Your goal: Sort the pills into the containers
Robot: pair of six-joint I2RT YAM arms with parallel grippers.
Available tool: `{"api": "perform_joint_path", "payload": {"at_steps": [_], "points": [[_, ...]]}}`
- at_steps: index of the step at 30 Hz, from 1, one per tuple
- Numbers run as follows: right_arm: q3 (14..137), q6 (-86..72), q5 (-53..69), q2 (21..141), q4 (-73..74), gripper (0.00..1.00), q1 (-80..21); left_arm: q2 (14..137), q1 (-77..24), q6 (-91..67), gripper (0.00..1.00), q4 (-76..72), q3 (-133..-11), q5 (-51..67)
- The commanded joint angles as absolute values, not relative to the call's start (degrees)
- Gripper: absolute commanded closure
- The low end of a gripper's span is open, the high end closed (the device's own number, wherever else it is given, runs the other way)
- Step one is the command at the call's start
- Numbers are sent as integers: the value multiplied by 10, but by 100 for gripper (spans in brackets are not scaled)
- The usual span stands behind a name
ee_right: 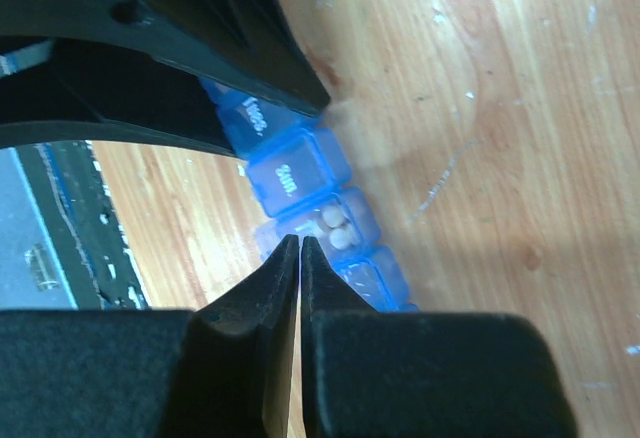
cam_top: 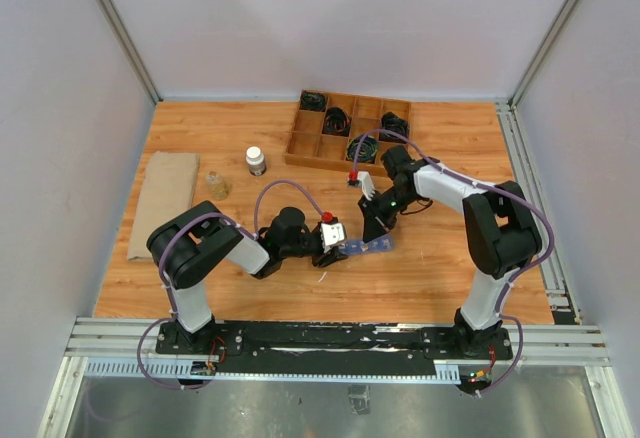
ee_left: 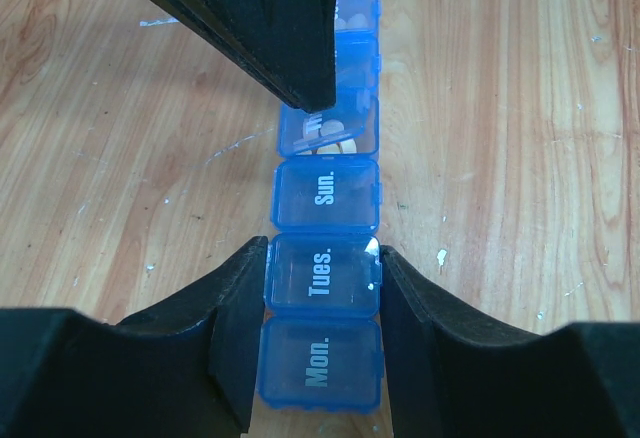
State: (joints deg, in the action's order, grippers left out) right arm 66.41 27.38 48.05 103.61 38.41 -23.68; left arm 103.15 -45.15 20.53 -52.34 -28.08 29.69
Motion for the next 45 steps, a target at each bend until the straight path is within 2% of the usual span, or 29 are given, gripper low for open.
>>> {"api": "perform_joint_path", "payload": {"at_steps": [1,7,14,23,33,36,40,45], "points": [[664,287,403,1053,391,96,-250,1049,-455,203,70,-498,-286,304],[666,281,387,1058,387,96,-258,1051,-455,199,72,-498,-288,305],[665,308,446,1011,396,96,-261,1053,-455,200,72,-498,-287,303],[654,320,445,983,401,97,-264,1054,-455,200,72,-498,-287,303],[673,268,318,1102,401,99,-276,1058,-455,202,73,-498,-287,297],[673,275,349,1082,401,99,-273,1061,-455,203,74,-498,-287,297],[670,311,454,1017,410,99,-271,1061,-455,205,74,-498,-287,297],[652,329,469,956,403,99,-271,1062,-455,205,74,-499,-287,296]]}}
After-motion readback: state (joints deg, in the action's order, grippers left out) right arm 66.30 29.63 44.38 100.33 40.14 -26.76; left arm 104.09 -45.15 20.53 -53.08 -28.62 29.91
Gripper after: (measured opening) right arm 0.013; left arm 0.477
